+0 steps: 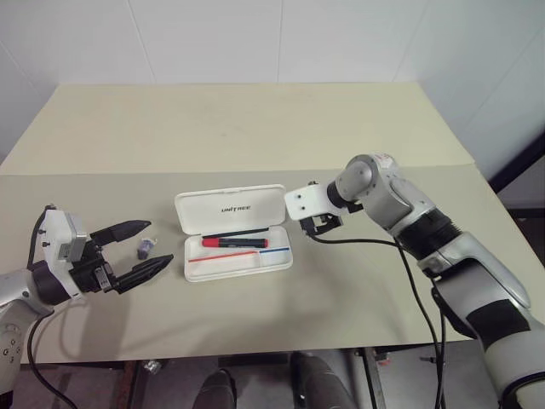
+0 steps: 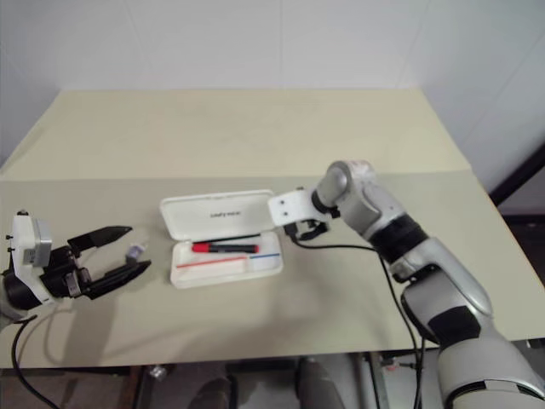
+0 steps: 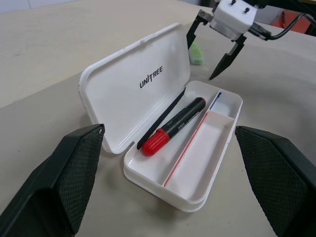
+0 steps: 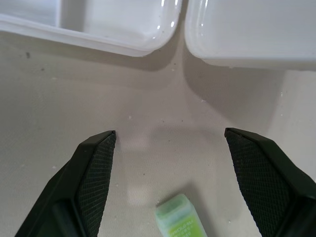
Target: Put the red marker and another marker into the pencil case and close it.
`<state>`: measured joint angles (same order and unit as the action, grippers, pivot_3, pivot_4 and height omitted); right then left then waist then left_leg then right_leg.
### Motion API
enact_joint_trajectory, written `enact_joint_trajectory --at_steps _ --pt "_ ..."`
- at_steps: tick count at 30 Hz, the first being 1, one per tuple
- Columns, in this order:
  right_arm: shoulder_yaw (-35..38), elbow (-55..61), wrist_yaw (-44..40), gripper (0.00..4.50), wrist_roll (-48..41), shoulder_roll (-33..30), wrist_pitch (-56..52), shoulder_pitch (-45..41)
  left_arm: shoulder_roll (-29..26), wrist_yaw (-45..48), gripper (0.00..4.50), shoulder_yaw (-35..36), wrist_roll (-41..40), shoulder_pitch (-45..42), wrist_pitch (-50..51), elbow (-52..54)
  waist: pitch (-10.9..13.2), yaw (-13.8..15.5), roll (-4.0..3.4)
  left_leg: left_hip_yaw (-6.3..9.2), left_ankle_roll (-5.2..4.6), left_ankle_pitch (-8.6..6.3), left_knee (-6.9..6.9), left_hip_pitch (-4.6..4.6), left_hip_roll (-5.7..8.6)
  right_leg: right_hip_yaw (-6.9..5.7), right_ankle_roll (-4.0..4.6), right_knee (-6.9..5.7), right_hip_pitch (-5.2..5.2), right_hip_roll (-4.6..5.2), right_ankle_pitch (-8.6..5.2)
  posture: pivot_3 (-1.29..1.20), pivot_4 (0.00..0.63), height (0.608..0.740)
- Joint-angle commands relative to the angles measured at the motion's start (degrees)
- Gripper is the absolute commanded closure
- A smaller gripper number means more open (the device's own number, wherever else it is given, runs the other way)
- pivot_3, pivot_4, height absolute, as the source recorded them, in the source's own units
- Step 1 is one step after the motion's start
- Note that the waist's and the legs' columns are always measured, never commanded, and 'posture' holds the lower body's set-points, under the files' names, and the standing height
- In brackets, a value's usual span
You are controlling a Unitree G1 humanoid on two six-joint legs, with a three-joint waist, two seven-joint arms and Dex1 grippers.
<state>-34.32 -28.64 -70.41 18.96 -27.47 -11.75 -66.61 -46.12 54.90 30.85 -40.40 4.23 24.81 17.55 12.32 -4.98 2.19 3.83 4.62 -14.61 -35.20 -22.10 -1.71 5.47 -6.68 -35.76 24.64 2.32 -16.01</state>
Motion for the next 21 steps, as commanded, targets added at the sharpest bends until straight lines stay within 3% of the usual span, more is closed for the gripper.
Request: enact_joint_trajectory --at_steps 1,12,21 --pt "6.2 -1.7 3.1 0.01 -2.6 2.5 -7.4 -2.2 0.3 -0.2 0.0 0.9 -0.3 0.1 -1.1 1.4 0.0 0.1 0.0 0.0 0.0 0.0 -0.01 0.0 0.0 0.0 0.0 -0.05 0.02 0.0 0.0 0.0 0.15 0.74" --pt "10.9 -4.8 13.9 0.01 -1.5 3.4 -17.2 -2.0 0.5 0.2 0.0 -1.3 0.0 -1.8 -1.3 0.7 0.0 0.2 -0.01 0.01 0.0 0.0 -0.01 -0.02 0.02 -0.01 0.02 -0.05 0.04 0.01 -0.01 0.0 0.15 0.74" --pt "19.0 3.1 24.9 0.01 -4.3 6.9 -33.1 2.3 0.4 0.8 0.0 -2.7 0.1 -2.7 -1.8 -0.1 0.0 0.1 -0.01 0.0 0.0 0.0 0.0 -0.03 0.01 0.03 0.02 -0.1 0.08 -0.01 -0.01 0.0 0.15 0.74"
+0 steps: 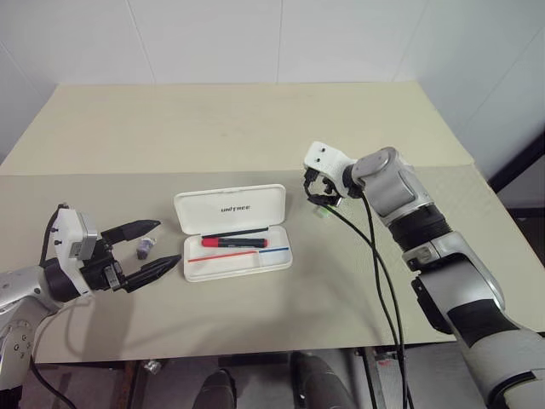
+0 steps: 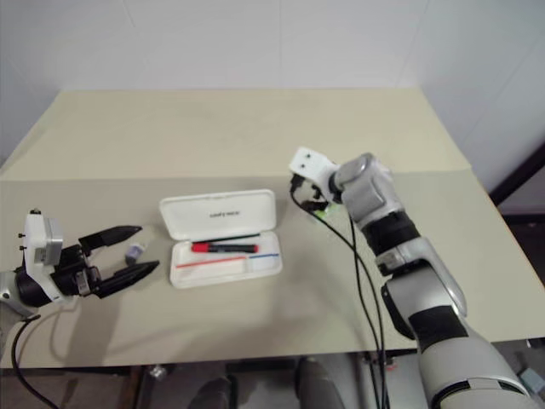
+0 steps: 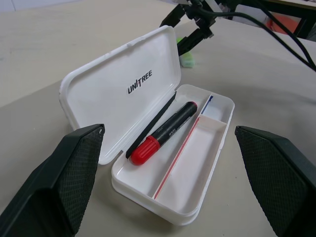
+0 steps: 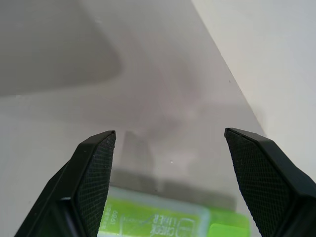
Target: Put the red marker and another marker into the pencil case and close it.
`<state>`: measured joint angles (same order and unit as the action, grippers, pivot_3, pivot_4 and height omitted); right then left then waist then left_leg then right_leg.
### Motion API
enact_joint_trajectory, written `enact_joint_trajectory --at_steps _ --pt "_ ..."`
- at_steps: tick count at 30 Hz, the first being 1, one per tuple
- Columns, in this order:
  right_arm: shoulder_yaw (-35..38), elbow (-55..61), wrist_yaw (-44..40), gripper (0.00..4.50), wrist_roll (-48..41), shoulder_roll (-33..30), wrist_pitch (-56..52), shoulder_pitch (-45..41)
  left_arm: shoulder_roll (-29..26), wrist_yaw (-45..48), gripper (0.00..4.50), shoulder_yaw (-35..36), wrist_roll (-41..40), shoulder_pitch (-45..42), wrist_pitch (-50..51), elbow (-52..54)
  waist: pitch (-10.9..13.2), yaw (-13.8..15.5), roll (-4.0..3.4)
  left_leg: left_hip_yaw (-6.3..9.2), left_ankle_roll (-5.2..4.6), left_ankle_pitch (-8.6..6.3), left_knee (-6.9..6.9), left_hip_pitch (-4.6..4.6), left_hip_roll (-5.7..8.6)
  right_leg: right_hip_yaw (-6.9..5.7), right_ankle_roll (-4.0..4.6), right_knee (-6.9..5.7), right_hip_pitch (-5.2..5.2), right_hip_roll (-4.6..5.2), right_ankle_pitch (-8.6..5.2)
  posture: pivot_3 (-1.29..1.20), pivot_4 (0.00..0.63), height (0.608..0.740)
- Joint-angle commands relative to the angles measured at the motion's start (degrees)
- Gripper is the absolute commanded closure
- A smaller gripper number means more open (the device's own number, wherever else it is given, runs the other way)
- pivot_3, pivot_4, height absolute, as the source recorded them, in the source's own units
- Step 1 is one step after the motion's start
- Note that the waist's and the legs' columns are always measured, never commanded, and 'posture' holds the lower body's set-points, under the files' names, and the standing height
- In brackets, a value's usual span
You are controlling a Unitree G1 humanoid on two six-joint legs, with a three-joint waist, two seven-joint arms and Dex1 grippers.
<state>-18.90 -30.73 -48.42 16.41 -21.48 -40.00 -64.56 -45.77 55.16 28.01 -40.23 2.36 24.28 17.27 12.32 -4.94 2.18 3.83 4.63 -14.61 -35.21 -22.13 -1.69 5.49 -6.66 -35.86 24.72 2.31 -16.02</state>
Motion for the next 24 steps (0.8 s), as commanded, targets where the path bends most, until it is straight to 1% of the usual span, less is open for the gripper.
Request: enact_joint_trajectory --at_steps 1,6,9,12,15,18,21,24 --pt "4.7 6.8 4.1 0.01 -2.3 1.4 -6.7 0.7 0.1 0.6 0.0 0.1 -0.1 -0.9 -1.3 0.1 0.0 0.0 0.0 0.0 0.0 0.0 0.0 0.0 0.0 0.0 0.0 0.0 0.0 0.0 0.0 0.0 0.15 0.74" --pt "10.9 13.5 11.3 0.01 -5.0 4.2 -14.3 2.4 0.1 0.8 0.0 -0.1 -0.1 -1.2 -1.2 0.0 0.0 0.1 0.0 0.0 0.0 0.0 -0.01 -0.02 0.01 0.01 -0.01 0.0 0.0 0.0 0.01 0.0 0.15 0.74" --pt "15.4 20.3 16.4 0.01 -6.9 7.1 -17.6 4.5 0.2 1.0 0.0 -0.6 0.0 -1.5 -1.3 -0.4 0.0 0.1 0.01 0.0 0.0 0.0 -0.01 -0.02 0.0 0.0 -0.01 0.0 0.0 0.0 0.01 0.0 0.15 0.74" --pt "15.1 27.6 20.7 0.01 -6.2 8.7 -19.2 8.8 0.2 1.1 0.0 -1.2 0.1 -2.0 -1.4 -0.7 0.0 0.1 0.01 0.0 0.0 0.0 0.0 -0.03 0.0 0.0 -0.01 0.0 0.01 0.0 0.01 0.0 0.15 0.74" --pt "14.8 32.6 24.5 0.01 -5.9 10.8 -23.4 11.8 0.3 1.2 0.0 -1.7 0.3 -2.7 -1.4 -1.1 0.0 0.1 0.01 -0.01 0.0 0.0 -0.01 -0.04 0.01 0.02 -0.02 0.0 0.01 0.01 0.01 0.0 0.15 0.74" --pt "16.8 34.7 30.0 0.01 -5.3 14.1 -28.5 12.8 0.3 1.4 0.0 -2.2 0.2 -3.1 -1.5 -1.4 0.0 0.0 0.0 -0.01 -0.01 0.0 -0.01 -0.03 0.01 0.03 -0.02 -0.04 0.03 0.0 0.01 0.0 0.15 0.74" --pt "17.0 36.6 33.7 0.01 -5.0 15.6 -32.0 13.9 0.3 1.7 0.0 -2.5 0.0 -3.5 -1.7 -1.7 0.0 0.1 0.0 0.0 -0.03 0.02 -0.01 -0.03 0.01 0.02 -0.02 -0.08 0.06 0.0 0.01 0.0 0.15 0.74" --pt "19.3 38.5 38.0 0.01 -4.9 18.1 -35.0 14.3 0.1 2.1 0.0 -2.6 0.1 -3.6 -1.9 -2.2 0.0 0.2 0.0 0.0 -0.03 0.02 -0.01 -0.04 0.01 0.02 -0.02 -0.04 0.04 0.01 0.01 0.0 0.15 0.74"
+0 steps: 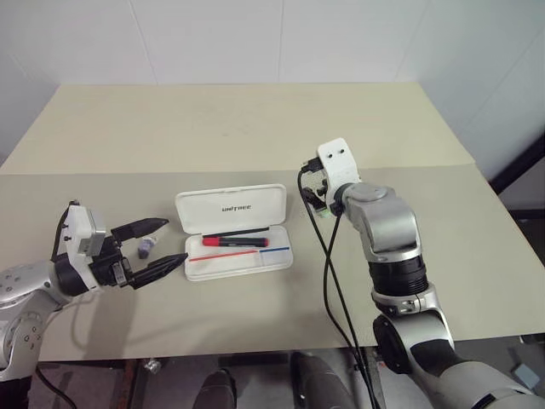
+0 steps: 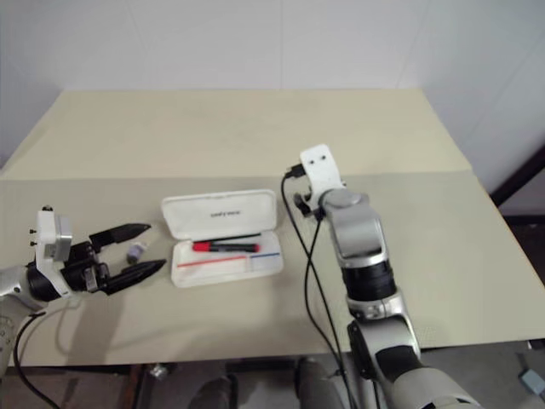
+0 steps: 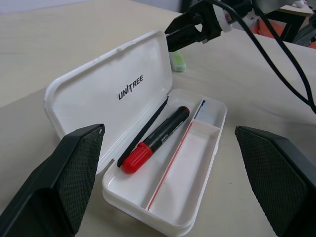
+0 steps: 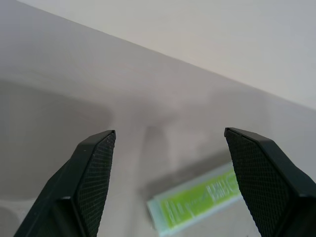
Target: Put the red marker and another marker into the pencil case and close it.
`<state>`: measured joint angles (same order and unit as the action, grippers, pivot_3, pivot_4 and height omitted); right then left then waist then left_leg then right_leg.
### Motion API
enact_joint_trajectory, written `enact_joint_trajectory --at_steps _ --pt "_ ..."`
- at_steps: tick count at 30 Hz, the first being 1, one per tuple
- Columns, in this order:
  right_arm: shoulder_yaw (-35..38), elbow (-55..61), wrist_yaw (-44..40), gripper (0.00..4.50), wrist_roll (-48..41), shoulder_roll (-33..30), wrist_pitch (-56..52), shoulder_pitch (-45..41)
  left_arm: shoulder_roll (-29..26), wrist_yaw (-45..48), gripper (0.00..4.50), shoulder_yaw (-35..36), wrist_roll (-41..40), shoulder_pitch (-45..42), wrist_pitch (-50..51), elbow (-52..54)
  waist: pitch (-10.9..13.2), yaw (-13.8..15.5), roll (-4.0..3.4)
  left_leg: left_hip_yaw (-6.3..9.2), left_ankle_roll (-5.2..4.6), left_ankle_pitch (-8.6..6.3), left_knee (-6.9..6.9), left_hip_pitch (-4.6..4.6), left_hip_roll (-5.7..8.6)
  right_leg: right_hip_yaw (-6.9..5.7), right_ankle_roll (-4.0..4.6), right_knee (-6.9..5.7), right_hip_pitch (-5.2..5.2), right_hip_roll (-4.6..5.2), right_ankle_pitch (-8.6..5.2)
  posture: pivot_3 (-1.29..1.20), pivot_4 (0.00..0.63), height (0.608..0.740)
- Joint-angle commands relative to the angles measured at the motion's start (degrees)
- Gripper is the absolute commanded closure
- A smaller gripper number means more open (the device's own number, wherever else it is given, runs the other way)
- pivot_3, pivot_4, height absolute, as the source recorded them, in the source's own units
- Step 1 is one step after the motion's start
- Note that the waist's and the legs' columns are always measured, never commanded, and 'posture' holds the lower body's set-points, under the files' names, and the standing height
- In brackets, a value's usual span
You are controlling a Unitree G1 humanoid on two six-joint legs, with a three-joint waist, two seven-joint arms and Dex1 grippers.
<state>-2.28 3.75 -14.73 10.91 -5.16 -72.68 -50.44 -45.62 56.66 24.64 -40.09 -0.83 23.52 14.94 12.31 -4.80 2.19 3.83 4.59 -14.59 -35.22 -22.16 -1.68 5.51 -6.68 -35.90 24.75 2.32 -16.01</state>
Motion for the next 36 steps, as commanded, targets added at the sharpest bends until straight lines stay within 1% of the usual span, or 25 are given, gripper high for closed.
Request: enact_joint_trajectory --at_steps 1,5,11,21,28,33,34,35,36 --pt "3.5 4.4 5.6 0.01 0.7 2.5 -3.3 0.2 -0.1 0.7 0.0 0.8 0.0 -0.5 -1.2 0.1 0.0 0.0 0.0 0.0 0.0 0.0 0.0 -0.01 0.0 0.0 0.0 0.01 0.01 0.0 0.0 0.0 0.15 0.74" --pt "7.3 4.3 10.7 0.01 1.0 4.9 -5.0 -0.2 -0.2 0.8 0.0 0.6 0.1 -0.8 -1.1 -0.1 0.0 0.0 0.0 0.0 0.0 0.0 0.02 -0.01 0.0 -0.01 0.0 0.03 0.01 0.0 0.0 0.0 0.15 0.74" --pt "11.0 1.8 15.8 0.01 0.2 6.5 -4.1 -1.3 -0.2 0.8 0.0 0.3 0.2 -1.3 -1.2 -0.5 0.0 -0.1 -0.01 0.0 0.0 0.0 0.02 -0.01 -0.01 -0.01 0.0 0.02 0.01 -0.01 0.0 0.0 0.15 0.74" --pt "18.3 -5.4 20.4 0.01 -4.7 11.3 0.5 -4.0 0.9 -0.3 0.0 0.8 0.1 0.0 -1.3 0.9 0.0 -0.1 -0.01 0.0 -0.01 0.0 0.03 -0.02 0.0 -0.01 0.0 0.05 0.0 0.0 0.0 0.0 0.15 0.74" --pt "18.0 -11.0 24.3 0.01 -5.0 10.6 3.6 -5.7 1.4 -1.3 0.0 1.5 -0.2 1.6 -1.5 2.3 0.0 -0.2 -0.02 0.0 -0.01 -0.01 0.07 -0.02 -0.01 0.0 0.01 0.07 0.01 0.0 0.0 0.0 0.15 0.74" --pt "17.3 -15.0 25.2 0.01 -5.6 10.4 4.9 -6.3 1.9 -1.8 0.0 1.6 -0.2 2.2 -1.7 3.0 0.0 -0.2 -0.02 0.0 -0.01 -0.01 0.07 -0.02 -0.01 -0.01 0.01 0.07 0.02 0.0 -0.01 0.0 0.15 0.74" --pt "17.4 -15.3 25.3 0.41 -5.8 10.5 5.0 -6.3 1.9 -1.9 0.0 1.6 -0.2 2.3 -1.7 3.2 0.0 -0.2 -0.02 0.0 -0.01 -0.01 0.07 -0.02 -0.01 0.0 0.01 0.07 0.02 0.0 -0.01 0.0 0.15 0.74" --pt "17.7 -15.8 25.4 0.61 -6.2 10.6 5.3 -6.4 2.1 -2.0 0.0 1.6 -0.2 2.4 -1.7 3.3 0.0 -0.2 -0.02 0.0 -0.01 -0.01 0.07 -0.02 -0.01 0.0 0.01 0.07 0.02 0.0 -0.01 0.0 0.15 0.74" --pt "17.9 -16.2 25.6 0.95 -6.4 10.6 5.5 -6.6 2.2 -2.1 0.0 1.5 -0.2 2.5 -1.8 3.5 0.0 -0.2 -0.02 0.0 -0.01 -0.01 0.07 -0.02 -0.01 -0.01 0.01 0.08 0.02 0.0 -0.01 0.0 0.15 0.74"
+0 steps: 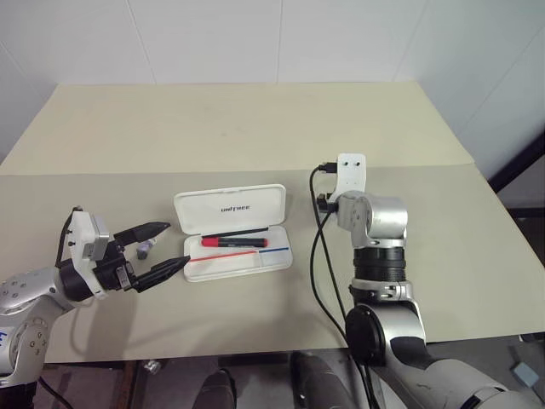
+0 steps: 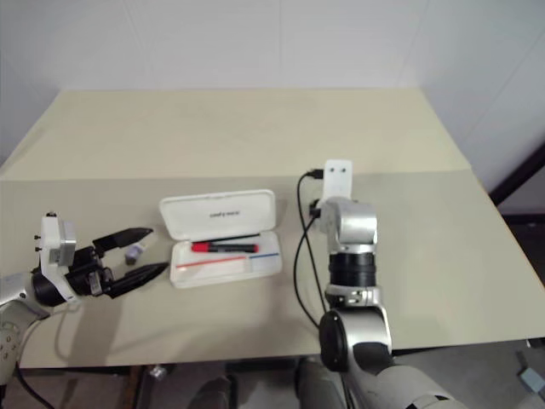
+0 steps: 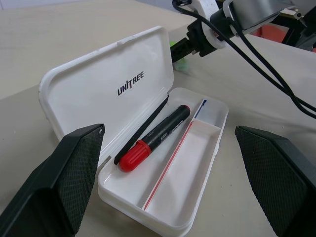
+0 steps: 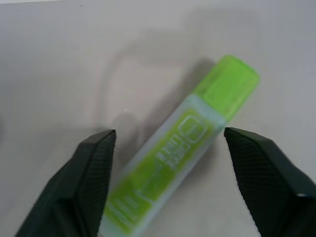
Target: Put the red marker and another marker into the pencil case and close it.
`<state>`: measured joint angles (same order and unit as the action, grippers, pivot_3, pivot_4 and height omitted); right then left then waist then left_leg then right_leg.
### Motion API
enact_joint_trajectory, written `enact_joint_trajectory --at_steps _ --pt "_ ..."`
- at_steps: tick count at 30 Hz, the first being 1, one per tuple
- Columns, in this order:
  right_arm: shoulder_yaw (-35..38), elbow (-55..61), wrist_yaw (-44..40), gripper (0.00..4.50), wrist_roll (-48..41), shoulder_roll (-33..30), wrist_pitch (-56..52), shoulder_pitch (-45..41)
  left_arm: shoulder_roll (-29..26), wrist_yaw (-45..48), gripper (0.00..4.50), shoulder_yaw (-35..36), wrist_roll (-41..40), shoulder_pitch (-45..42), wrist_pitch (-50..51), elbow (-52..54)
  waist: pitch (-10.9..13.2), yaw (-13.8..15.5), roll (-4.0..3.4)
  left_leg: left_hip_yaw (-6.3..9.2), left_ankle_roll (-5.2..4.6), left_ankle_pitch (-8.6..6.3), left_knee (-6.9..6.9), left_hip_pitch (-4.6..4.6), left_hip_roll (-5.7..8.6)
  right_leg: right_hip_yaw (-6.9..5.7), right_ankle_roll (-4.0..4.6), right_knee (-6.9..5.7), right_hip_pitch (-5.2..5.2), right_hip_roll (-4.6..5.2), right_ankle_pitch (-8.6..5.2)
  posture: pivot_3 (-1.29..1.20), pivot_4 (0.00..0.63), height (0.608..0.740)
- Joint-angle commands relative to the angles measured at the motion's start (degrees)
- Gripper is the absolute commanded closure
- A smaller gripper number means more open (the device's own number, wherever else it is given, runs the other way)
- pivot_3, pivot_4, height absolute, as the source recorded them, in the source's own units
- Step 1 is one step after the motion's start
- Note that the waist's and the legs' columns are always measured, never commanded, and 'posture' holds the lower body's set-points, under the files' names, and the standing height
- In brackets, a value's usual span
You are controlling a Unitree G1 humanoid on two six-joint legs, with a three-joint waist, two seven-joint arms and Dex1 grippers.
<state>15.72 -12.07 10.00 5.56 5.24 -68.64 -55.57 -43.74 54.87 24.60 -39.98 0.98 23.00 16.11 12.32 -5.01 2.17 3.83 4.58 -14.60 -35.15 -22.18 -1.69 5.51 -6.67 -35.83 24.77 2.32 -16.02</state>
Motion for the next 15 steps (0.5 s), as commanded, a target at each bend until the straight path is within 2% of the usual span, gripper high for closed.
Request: enact_joint_trajectory --at_steps 1,5,12,15 --pt "0.0 -0.9 1.1 1.32 -1.3 0.0 1.8 -1.7 0.5 -0.4 0.0 1.5 -0.3 0.8 -1.3 2.6 0.0 0.0 0.0 0.0 0.0 0.0 0.0 0.0 0.0 0.0 0.0 0.01 0.0 0.0 0.0 0.0 0.15 0.74" --pt "0.0 -2.3 2.0 2.66 -2.0 -0.8 2.9 -2.2 1.1 -0.6 0.0 0.8 -0.3 0.8 -1.4 3.2 0.0 0.0 0.0 0.0 0.0 0.0 0.0 0.0 0.0 0.0 0.0 0.0 -0.01 0.0 0.0 0.0 0.15 0.74" --pt "-2.6 -4.6 -1.0 2.67 -3.1 -5.2 14.8 -5.6 1.2 -0.5 0.0 0.3 -0.1 -0.2 -1.7 2.6 0.0 0.0 -0.03 -0.01 0.0 0.0 0.0 -0.03 0.0 0.0 -0.01 0.07 0.0 0.0 0.01 0.0 0.15 0.74" --pt "-4.0 -5.3 -4.7 2.67 -4.5 -7.1 22.7 -7.2 1.1 -0.3 0.0 0.2 0.1 -0.8 -1.8 2.0 0.0 -0.2 -0.03 -0.01 -0.02 -0.01 0.05 -0.03 0.0 0.0 -0.01 0.09 0.01 -0.01 0.01 0.0 0.15 0.74"
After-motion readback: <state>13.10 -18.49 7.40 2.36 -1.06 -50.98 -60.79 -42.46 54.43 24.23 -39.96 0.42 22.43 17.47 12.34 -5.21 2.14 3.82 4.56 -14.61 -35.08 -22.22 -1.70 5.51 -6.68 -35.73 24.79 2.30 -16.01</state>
